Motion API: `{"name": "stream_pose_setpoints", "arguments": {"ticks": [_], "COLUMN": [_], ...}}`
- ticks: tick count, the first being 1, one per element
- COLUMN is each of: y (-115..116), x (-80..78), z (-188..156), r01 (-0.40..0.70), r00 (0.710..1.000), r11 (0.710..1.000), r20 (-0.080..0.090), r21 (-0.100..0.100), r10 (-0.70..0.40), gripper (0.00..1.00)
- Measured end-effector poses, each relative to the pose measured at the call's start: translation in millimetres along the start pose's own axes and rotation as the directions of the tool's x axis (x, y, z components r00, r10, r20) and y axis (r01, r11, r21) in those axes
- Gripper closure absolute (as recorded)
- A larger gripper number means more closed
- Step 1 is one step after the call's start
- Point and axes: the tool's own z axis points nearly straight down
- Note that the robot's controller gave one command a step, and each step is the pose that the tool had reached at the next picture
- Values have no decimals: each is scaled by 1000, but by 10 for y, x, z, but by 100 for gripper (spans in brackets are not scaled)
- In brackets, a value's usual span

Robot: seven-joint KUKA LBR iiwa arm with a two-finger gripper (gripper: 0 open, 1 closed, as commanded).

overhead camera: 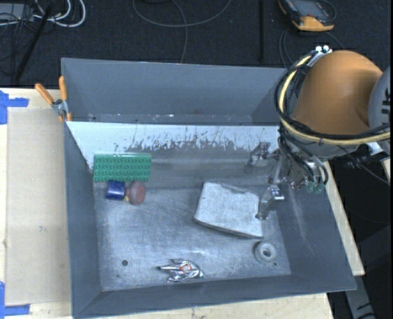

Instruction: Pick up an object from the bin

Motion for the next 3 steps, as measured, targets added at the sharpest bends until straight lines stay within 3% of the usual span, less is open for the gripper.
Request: {"name": "stream_pose_setpoints", "arguments": {"ticks": [1,2,3], "y": [381,394,342], "x": [-197,-193,-233], "z": [1363,1363,251], "r01": [87,89,535], "r00": [996,996,845], "r11": [996,996,845], "r20": [16,13,4], "r21": [2,0,3], "r10": [-87,-89,-535], "gripper": [0,100,100]}}
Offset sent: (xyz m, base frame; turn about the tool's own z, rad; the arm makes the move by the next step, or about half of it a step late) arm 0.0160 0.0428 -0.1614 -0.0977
